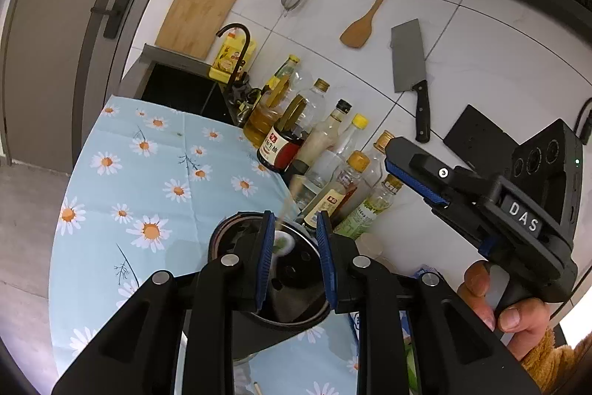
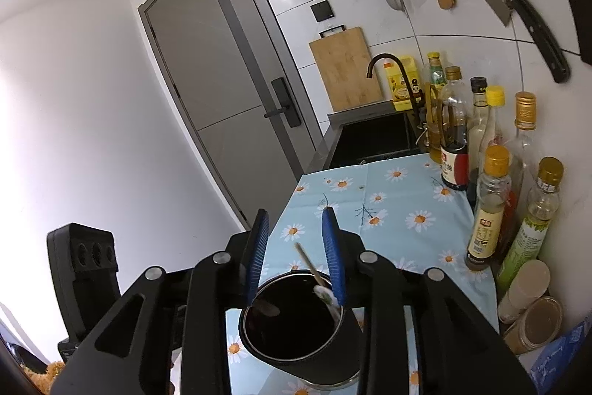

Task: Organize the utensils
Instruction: 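Open both tools to drop the spoon and chopstick into the holder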

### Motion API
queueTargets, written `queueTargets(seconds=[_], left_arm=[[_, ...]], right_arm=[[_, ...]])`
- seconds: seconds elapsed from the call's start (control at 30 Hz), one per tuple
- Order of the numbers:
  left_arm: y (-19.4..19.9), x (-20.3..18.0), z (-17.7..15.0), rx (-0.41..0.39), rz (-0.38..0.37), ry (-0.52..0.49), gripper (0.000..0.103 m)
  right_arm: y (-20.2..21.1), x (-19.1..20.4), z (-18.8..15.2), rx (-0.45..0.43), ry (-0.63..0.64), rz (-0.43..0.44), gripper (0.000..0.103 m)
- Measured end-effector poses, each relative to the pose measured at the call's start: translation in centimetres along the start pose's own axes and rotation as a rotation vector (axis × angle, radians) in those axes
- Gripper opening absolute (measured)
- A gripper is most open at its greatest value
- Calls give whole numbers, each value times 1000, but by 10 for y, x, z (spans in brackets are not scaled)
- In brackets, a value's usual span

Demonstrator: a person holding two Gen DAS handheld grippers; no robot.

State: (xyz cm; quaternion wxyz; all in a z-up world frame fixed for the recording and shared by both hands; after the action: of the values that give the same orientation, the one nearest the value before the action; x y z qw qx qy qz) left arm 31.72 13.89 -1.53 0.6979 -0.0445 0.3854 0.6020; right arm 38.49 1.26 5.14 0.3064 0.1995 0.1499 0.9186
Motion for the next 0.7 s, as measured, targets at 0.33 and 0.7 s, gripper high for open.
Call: queueTargets(seconds=[0.33, 0.7], left_arm=[[29, -16, -3, -7, 10, -38, 22], [59, -14, -24, 17, 45, -39, 25]], right_arm=[[24, 12, 0, -7, 5, 20, 31], [45, 32, -21, 53, 1, 63, 31]])
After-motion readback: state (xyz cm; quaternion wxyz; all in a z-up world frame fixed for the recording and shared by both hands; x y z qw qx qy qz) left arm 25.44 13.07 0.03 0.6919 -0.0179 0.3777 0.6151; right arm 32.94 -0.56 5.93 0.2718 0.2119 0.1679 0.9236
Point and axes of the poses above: each gripper's, at about its wrist camera, not at the fingertips, and y roughly against the way its jaws point, x to its left, z to its top, the point moved 6 cm from there along -y, roughly the way its jaws point, and after that the axes turned 7 degrees about y, right-handed, at the moved point
